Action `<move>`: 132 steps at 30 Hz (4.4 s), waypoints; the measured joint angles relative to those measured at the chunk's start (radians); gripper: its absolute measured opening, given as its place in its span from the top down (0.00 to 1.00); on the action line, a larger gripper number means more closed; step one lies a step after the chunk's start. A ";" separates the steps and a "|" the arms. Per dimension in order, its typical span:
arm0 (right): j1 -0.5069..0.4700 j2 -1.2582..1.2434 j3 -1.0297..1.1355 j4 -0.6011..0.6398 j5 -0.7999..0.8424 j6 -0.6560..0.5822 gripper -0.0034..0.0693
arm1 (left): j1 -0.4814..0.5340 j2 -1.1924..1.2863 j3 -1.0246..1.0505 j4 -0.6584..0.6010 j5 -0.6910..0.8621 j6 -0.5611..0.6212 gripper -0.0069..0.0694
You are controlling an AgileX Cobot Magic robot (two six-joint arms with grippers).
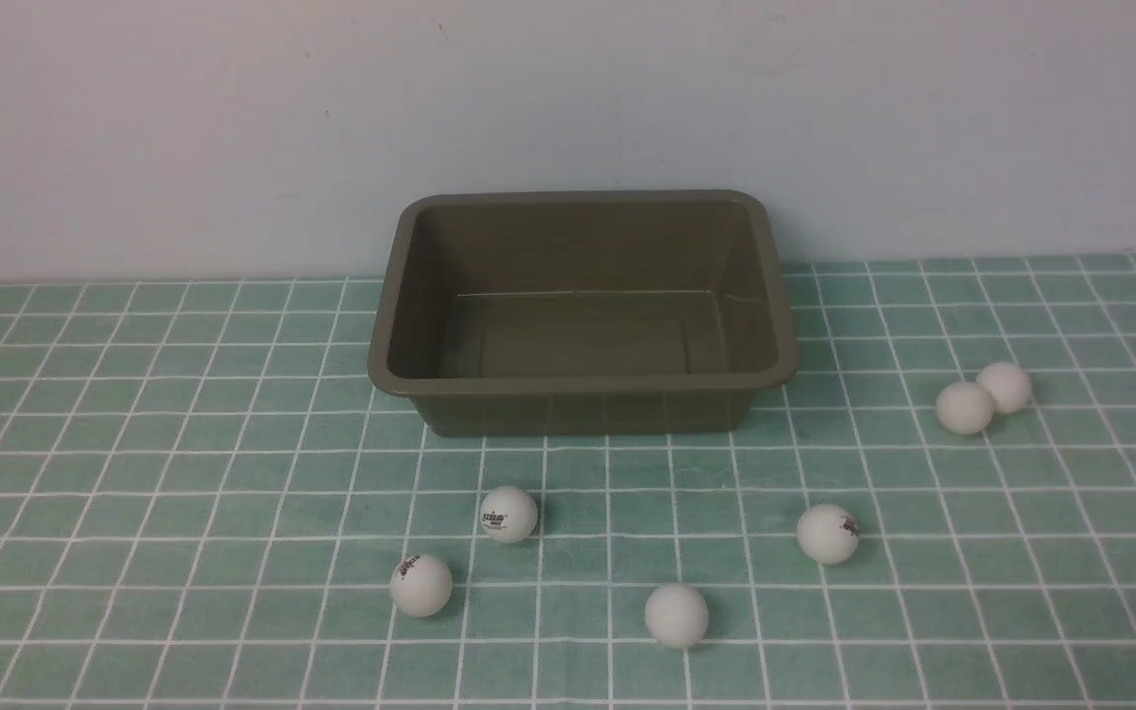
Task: Put the table tennis balls in the box on the green coffee tablecloth.
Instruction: 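Reach for and grasp a ping pong ball on the table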
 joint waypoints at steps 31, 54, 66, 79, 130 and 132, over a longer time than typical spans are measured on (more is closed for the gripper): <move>0.000 0.000 0.010 0.134 -0.147 0.013 0.98 | 0.000 0.000 0.000 0.000 0.000 0.000 0.91; 0.000 0.000 0.010 0.479 -0.756 0.035 0.98 | 0.000 0.000 0.000 0.000 0.000 0.000 0.91; 0.000 0.009 -0.159 0.215 -0.499 0.038 0.98 | 0.000 0.000 0.000 0.000 0.000 0.000 0.91; 0.000 0.602 -0.574 -0.046 0.047 0.037 0.97 | 0.000 0.000 0.000 0.000 0.000 0.000 0.91; 0.086 1.972 -1.637 0.040 0.609 0.331 0.75 | 0.000 0.000 0.000 0.000 0.000 0.000 0.91; 0.086 1.972 -1.637 0.055 0.594 0.343 0.60 | 0.000 0.000 0.000 0.000 0.000 0.000 0.91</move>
